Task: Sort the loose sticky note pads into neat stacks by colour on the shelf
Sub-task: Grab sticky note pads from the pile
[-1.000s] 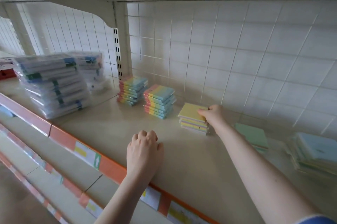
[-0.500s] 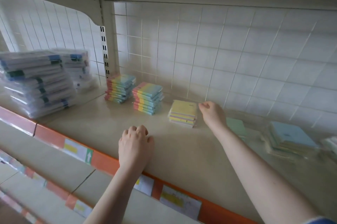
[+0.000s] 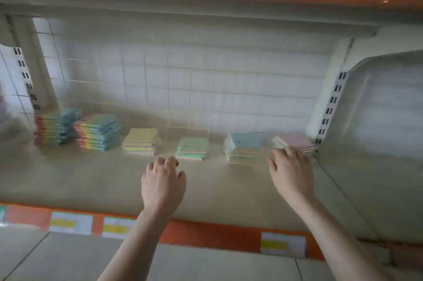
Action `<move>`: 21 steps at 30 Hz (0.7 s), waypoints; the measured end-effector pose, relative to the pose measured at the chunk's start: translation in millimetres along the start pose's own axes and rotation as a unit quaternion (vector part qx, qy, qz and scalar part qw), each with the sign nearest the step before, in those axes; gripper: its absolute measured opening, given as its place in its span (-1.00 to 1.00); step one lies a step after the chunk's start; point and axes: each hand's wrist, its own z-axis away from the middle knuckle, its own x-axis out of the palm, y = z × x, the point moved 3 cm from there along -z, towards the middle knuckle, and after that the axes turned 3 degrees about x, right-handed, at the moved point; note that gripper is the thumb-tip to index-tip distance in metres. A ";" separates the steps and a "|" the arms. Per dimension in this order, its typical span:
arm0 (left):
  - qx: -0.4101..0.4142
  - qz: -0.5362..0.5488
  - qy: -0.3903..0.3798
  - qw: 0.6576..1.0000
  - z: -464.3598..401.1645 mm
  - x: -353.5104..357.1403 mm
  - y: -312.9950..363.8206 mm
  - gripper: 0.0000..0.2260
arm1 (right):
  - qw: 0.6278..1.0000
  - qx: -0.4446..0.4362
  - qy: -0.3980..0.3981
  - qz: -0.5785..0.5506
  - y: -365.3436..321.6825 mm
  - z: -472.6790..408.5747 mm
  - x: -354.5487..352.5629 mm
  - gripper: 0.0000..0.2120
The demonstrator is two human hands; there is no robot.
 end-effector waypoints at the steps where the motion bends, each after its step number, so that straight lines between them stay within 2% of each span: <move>1: 0.014 0.007 -0.003 1.000 6.3 4.0 20.1 -0.73 | 1.000 0.015 0.001 0.007 24.1 9.9 -7.3 -0.83; 10: 0.104 0.052 -0.057 0.992 83.8 39.6 198.1 -0.72 | 0.988 0.135 -0.049 0.053 232.1 81.2 -67.0 -0.80; 17: 0.139 0.084 -0.087 0.983 128.3 66.1 294.9 -0.72 | 0.981 0.179 -0.051 0.060 340.3 107.9 -93.8 -0.87; 21: 0.175 0.089 -0.112 0.974 133.4 86.2 354.1 -0.68 | 0.978 0.197 -0.027 0.070 392.7 113.6 -98.4 -0.81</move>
